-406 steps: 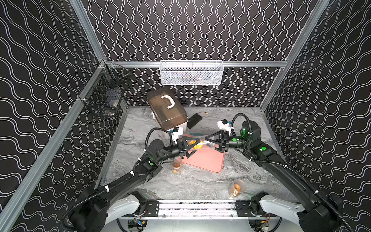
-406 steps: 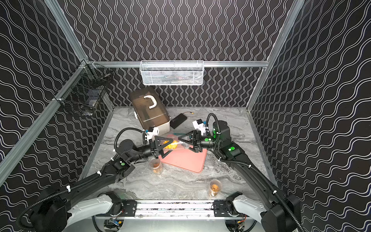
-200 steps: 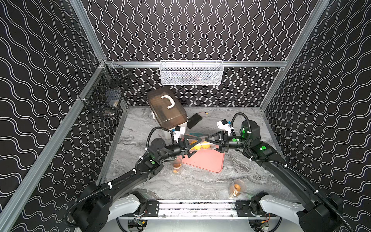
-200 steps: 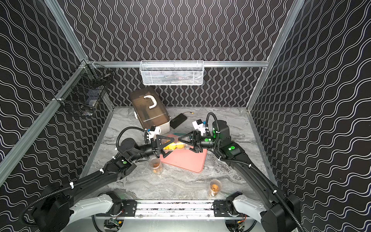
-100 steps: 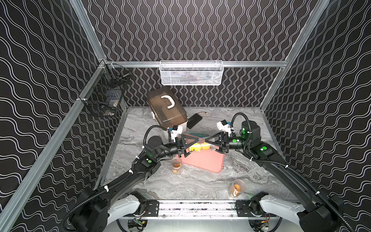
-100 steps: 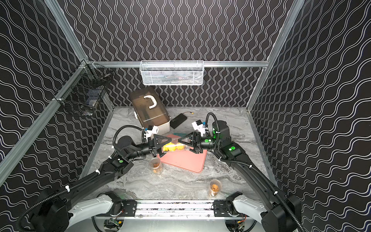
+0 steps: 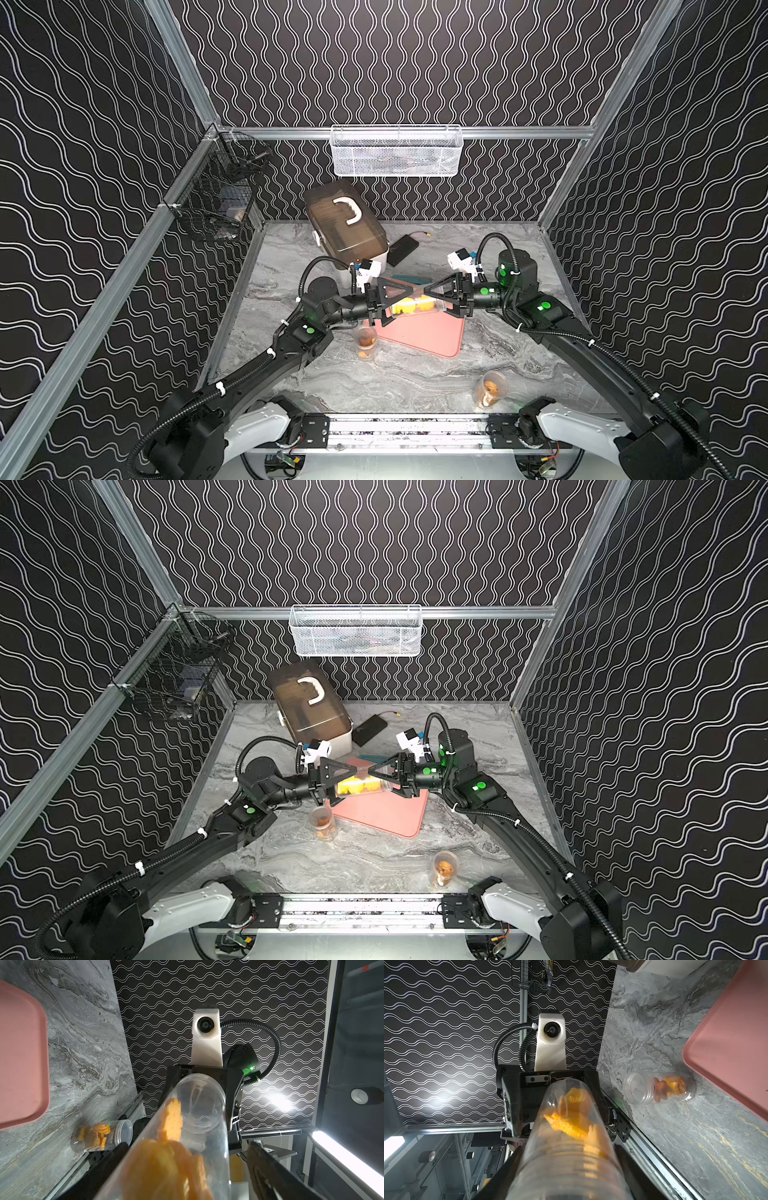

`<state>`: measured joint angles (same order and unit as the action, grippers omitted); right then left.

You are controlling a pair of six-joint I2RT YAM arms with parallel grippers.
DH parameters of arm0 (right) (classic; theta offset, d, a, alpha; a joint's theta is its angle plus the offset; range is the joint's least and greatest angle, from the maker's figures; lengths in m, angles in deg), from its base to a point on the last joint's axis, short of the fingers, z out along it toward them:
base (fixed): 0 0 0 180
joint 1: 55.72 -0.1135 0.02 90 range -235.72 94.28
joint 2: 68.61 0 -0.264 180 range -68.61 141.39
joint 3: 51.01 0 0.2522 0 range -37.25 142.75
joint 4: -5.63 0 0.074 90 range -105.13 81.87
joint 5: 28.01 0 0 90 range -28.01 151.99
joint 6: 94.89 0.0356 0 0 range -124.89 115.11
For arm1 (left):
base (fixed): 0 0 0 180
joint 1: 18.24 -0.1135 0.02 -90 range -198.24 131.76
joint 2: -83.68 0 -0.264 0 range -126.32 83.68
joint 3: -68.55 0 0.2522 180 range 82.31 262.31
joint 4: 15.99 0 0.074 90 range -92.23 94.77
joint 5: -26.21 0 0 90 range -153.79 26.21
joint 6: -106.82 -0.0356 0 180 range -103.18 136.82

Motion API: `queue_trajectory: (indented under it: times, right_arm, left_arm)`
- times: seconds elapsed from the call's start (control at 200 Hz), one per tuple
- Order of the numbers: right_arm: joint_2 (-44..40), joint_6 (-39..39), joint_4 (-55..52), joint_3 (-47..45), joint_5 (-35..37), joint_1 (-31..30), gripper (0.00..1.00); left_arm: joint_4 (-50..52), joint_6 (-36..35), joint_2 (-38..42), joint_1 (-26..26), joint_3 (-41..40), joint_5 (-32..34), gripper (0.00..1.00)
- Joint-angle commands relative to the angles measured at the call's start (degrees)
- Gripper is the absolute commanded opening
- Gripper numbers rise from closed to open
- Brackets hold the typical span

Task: Pour the cookies out of the jar
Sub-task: Unscrew the lid from the jar.

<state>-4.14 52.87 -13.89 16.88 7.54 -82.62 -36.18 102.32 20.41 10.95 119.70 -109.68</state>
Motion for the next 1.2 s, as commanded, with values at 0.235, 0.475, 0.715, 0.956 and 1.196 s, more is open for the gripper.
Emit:
queue_trajectory:
  times: [0.235,0.475,0.715,0.956,1.196]
  right_arm:
    - [0.0,0.9,0.1,-0.3,2.4,0.0,0.64]
    - [0.0,1.3,0.5,-0.7,2.2,0.0,0.64]
    - [0.1,1.4,0.8,-0.7,2.2,-0.1,0.64]
    - [0.4,1.4,0.9,-0.6,2.0,-0.1,0.67]
    - [0.6,0.4,-0.6,-0.1,2.4,0.0,0.87]
  left_arm:
    - [-9.1,2.5,0.2,0.2,-1.3,-0.9,0.91]
    - [-10.1,2.8,-0.2,0.3,-1.2,-0.6,0.79]
    - [-10.7,3.3,-0.6,0.3,-1.5,-0.3,0.72]
    - [-10.6,3.1,-0.8,0.3,-1.4,-0.3,0.68]
    - [-12.9,4.0,-2.1,0.3,-1.5,-0.6,0.67]
